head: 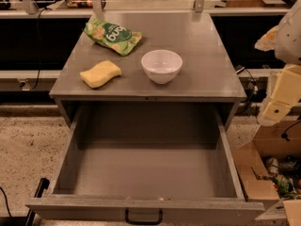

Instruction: Place sponge into top drawer

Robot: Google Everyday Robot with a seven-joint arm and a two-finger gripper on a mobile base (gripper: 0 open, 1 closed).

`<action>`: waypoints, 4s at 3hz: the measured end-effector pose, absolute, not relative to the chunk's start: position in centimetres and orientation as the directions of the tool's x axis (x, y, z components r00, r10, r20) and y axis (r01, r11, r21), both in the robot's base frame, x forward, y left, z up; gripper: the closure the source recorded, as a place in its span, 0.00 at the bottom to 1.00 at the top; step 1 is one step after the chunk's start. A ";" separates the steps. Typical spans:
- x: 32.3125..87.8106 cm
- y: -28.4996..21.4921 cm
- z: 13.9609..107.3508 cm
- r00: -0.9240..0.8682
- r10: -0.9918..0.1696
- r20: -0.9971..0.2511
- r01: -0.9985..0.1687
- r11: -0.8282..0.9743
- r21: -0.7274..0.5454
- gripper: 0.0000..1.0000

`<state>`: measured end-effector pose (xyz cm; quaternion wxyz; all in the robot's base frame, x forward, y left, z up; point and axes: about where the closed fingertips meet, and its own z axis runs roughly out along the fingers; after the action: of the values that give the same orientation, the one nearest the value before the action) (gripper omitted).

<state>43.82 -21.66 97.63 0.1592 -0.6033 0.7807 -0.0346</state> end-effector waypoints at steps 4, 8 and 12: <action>46.8 -7.2 95.1 0.144 -0.982 -0.122 -0.957 -0.107 -0.270 0.00; 59.5 -0.2 91.1 0.388 -0.921 -0.032 -0.890 -0.366 -0.271 0.00; 67.5 8.9 83.0 0.511 -0.853 -0.105 -0.855 -0.492 -0.163 0.00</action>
Offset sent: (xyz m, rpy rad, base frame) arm 0.0025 0.0406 0.0023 -0.0023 0.0014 0.1229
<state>67.51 8.94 83.03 0.0973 -0.8636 0.4946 0.0053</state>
